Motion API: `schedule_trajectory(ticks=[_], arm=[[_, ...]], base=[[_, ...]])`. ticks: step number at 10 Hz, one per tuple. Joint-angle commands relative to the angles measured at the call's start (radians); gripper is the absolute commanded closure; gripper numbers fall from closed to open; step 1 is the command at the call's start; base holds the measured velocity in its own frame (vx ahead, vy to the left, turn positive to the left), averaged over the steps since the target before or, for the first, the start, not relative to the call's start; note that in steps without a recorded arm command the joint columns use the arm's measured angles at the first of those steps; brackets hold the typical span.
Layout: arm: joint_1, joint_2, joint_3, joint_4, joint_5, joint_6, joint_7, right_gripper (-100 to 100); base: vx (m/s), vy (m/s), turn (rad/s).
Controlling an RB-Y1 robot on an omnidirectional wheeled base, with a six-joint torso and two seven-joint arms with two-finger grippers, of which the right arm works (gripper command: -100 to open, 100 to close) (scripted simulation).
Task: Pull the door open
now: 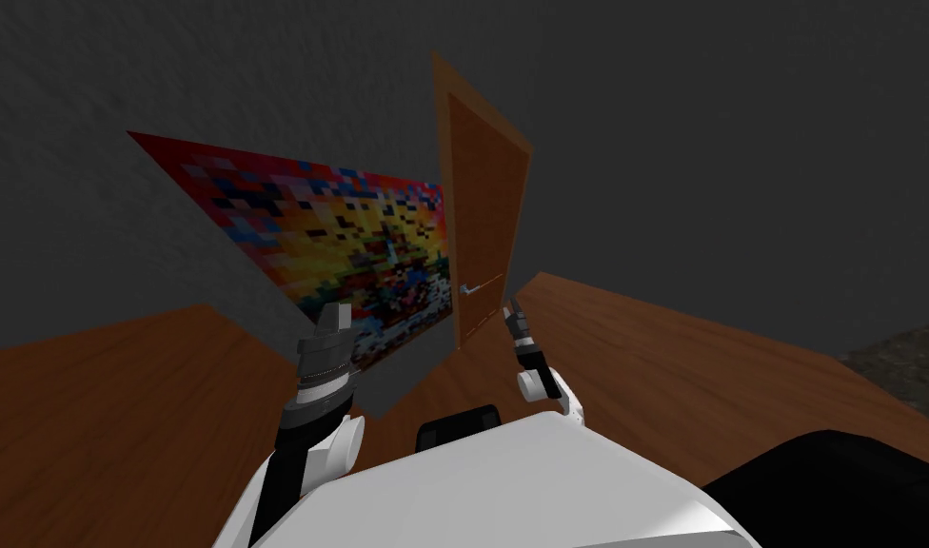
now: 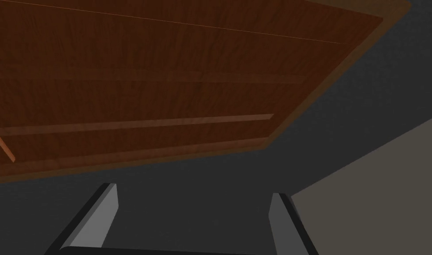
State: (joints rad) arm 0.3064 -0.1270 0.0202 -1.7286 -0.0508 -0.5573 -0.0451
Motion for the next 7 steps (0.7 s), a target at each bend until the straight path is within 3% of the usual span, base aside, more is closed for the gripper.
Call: schedule_trajectory(ticks=[1,6,7], arm=[[-0.022,-0.014,0.008,0.050,-0.007,-0.020,-0.014,-100],[-0.051,-0.034,0.019,0.161,-0.017,-0.051,-0.032,-100],[-0.066,-0.044,0.024,0.203,-0.022,-0.067,-0.041,-100]], base=[[0.066,-0.057,0.228],[0.037,-0.049,0.088],[0.035,-0.036,0.149]])
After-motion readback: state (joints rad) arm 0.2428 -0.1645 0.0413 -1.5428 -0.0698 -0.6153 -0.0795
